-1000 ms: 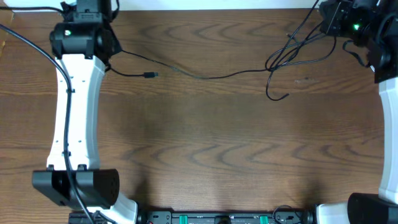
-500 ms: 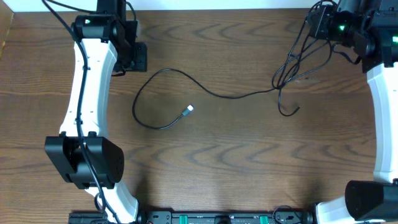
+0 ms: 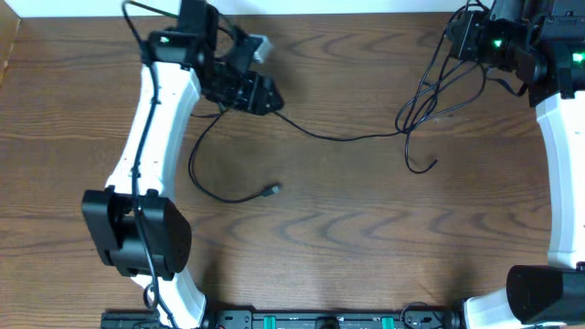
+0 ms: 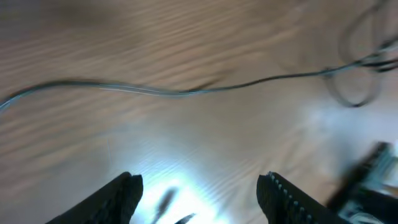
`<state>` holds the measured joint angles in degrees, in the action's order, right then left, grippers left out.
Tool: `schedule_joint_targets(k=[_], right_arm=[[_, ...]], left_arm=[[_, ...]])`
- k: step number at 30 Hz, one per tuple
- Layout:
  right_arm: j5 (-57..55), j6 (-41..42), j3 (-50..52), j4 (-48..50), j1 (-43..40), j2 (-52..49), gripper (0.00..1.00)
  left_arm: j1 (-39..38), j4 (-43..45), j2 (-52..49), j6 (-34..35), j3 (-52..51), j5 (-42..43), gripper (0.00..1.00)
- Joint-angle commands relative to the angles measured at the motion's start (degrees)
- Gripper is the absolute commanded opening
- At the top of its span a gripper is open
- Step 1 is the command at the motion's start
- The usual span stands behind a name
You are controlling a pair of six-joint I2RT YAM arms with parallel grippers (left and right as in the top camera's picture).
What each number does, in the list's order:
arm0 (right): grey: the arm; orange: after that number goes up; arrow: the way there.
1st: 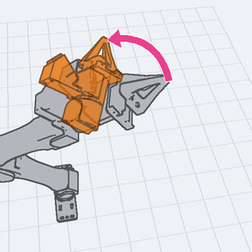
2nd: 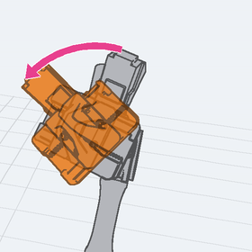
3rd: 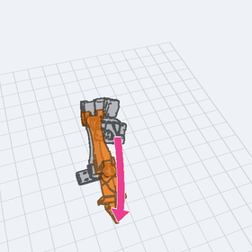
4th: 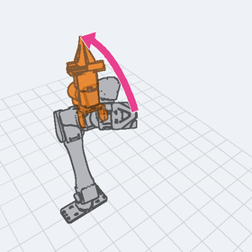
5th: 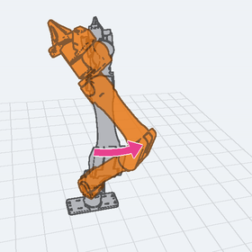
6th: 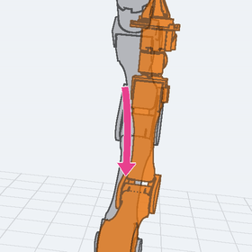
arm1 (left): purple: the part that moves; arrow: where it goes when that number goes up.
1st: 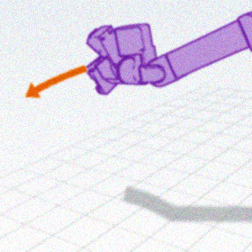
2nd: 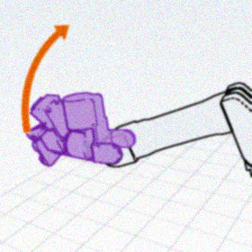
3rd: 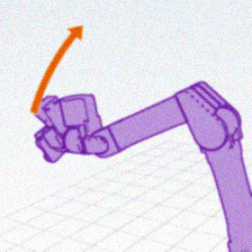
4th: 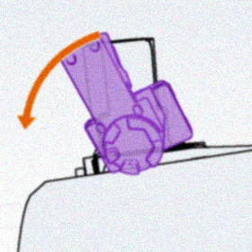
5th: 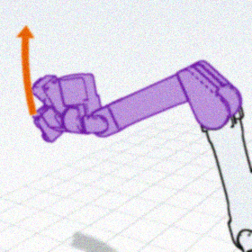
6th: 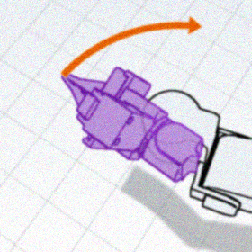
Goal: Untangle cables
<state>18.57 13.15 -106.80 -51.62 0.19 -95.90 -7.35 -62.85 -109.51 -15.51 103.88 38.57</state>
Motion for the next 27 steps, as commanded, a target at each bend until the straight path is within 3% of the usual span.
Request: schedule_joint_targets(k=[1,5,9,10,15,17,21,27], right_arm=[[0.2,-0.5,-0.3,-0.1,0.3,0.1,0.01],[0.2,-0.5,-0.3,-0.5,0.3,0.1,0.01],[0.2,-0.5,-0.3,-0.7,0.3,0.1,0.01],[0.2,-0.5,-0.3,-0.7,0.3,0.1,0.01],[0.2,-0.5,-0.3,-1.1,0.3,0.1,0.01],[0.2,-0.6,-0.3,-1.2,0.3,0.1,0.01],[0.2,-0.6,-0.3,-1.4,0.3,0.1,0.01],[0.2,-0.6,-0.3,-1.5,0.3,0.1,0.01]], left_arm=[[-2.0,4.9,0.2,9.5,-4.7,11.6,0.65],[-4.2,12.8,0.2,25.1,-9.6,11.5,0.64],[-6.3,20.2,0.2,47.3,-14.2,9.5,0.64],[-7.5,22.2,0.2,57.9,-15.8,6.5,0.64],[-12.0,23.8,0.2,84.8,-16.7,-0.7,0.64],[-14.1,26.3,0.2,89.7,-16.7,-0.7,0.64],[-18.1,34.3,0.2,90.9,-16.7,-0.8,0.65],[-21.5,35.6,-0.6,102.1,-16.7,-7.5,0.65]])
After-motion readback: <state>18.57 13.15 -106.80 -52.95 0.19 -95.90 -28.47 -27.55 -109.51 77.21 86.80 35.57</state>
